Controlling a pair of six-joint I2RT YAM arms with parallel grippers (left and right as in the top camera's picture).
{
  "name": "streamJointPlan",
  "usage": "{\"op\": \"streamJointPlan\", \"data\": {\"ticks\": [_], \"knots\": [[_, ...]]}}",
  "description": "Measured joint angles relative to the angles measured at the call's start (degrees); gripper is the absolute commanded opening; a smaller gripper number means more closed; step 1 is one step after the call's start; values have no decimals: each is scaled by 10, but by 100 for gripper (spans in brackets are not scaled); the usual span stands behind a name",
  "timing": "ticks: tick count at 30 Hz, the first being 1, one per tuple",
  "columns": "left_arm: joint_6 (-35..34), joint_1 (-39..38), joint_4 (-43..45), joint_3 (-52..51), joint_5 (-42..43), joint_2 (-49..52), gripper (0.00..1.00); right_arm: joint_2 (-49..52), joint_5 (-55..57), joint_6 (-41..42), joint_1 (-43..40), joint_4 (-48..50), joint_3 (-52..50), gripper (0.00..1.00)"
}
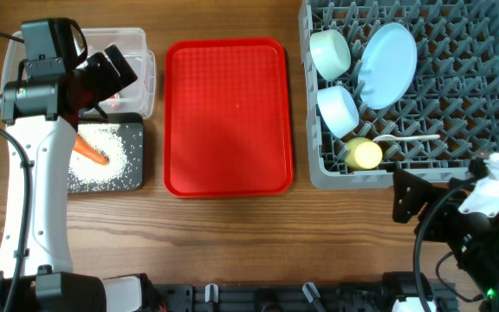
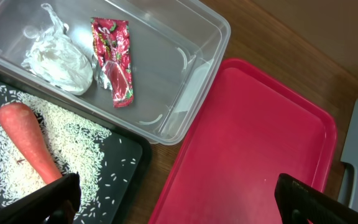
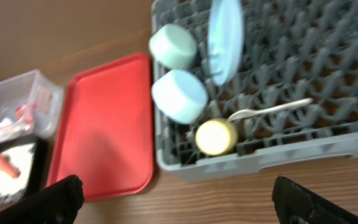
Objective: Sort waste into correct bins and load items into the dishwasher rack
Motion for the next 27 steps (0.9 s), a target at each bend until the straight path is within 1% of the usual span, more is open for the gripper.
{"op": "streamJointPlan", "data": {"ticks": [4, 8, 11, 15, 18, 20, 21, 24, 27], "knots": [[0, 0, 0, 0, 0, 0, 100, -4, 45, -7, 0, 32, 0, 100], [0, 0, 0, 0, 0, 0, 100, -8, 64, -33, 0, 123, -24, 100], [0, 0, 0, 0, 0, 0, 100, -25, 68, -45, 0, 199, -71, 100], [0, 0, 0, 0, 0, 0, 100, -82, 65, -54, 0, 347, -201, 100], [0, 0, 0, 0, 0, 0, 100, -143, 60, -52, 0, 479, -333, 100], [0, 0, 0, 0, 0, 0, 100, -173, 58, -45, 0, 537, -401, 100], [0, 0, 1, 0, 0, 0, 100, -198, 58, -36, 0, 579, -455, 100], [0, 0, 0, 0, 0, 0, 100, -245, 57, -19, 0, 648, -552, 100], [0, 0, 0, 0, 0, 0, 100, -293, 56, -8, 0, 686, -630, 100]]}}
